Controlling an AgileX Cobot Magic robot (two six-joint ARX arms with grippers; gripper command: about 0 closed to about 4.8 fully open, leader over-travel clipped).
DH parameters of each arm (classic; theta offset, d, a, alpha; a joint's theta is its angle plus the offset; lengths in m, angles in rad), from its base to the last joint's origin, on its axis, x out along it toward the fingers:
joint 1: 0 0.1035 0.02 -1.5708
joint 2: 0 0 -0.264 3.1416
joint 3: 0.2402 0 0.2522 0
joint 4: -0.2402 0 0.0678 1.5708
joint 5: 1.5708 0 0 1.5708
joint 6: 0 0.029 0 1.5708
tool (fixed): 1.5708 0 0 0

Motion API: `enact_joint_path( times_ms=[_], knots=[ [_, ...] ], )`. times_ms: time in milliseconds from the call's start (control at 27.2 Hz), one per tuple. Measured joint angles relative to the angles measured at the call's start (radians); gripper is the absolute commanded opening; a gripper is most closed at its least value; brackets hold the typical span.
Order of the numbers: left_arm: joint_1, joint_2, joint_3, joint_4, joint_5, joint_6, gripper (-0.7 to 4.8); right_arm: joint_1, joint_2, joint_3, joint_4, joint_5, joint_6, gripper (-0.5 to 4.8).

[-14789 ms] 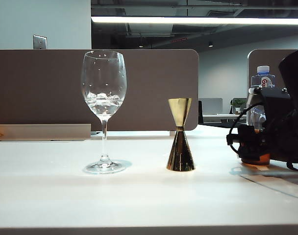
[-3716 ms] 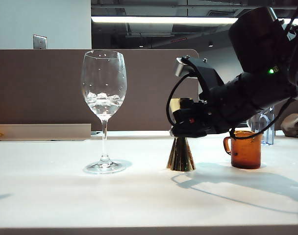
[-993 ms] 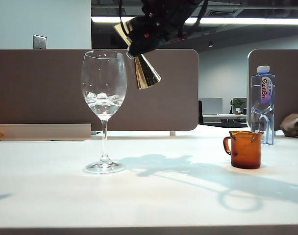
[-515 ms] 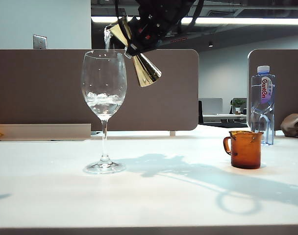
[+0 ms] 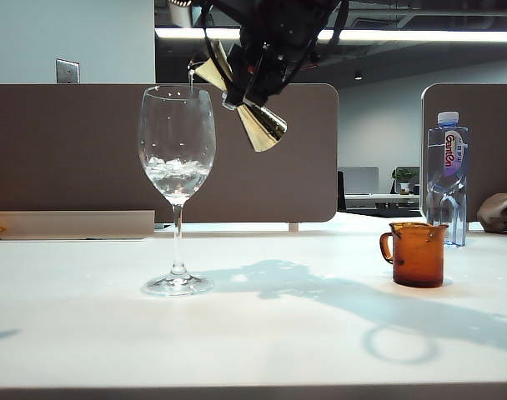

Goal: Pick up the small amber measuring cup and pour the water in it into the jigger, then pick up the jigger and pour the water in it into the wine glass.

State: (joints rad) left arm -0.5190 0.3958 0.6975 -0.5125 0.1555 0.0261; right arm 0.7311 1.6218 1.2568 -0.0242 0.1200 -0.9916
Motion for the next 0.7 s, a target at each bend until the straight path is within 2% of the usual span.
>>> enact_joint_path(
  times_ms=[110,405,699],
  knots=[
    [0.0,0.0,0.0,0.0,0.0,0.0,-0.01,-0.001,0.024,0.029,-0.016,0.034,-0.031,-0.04],
    [0.0,0.0,0.0,0.0,0.0,0.0,-0.02,-0.002,0.051,0.113,-0.019,0.048,-0.101,-0.04],
    [0.0,0.0,0.0,0.0,0.0,0.0,-0.02,0.0,0.056,0.123,-0.029,0.089,-0.289,-0.04]
  ],
)
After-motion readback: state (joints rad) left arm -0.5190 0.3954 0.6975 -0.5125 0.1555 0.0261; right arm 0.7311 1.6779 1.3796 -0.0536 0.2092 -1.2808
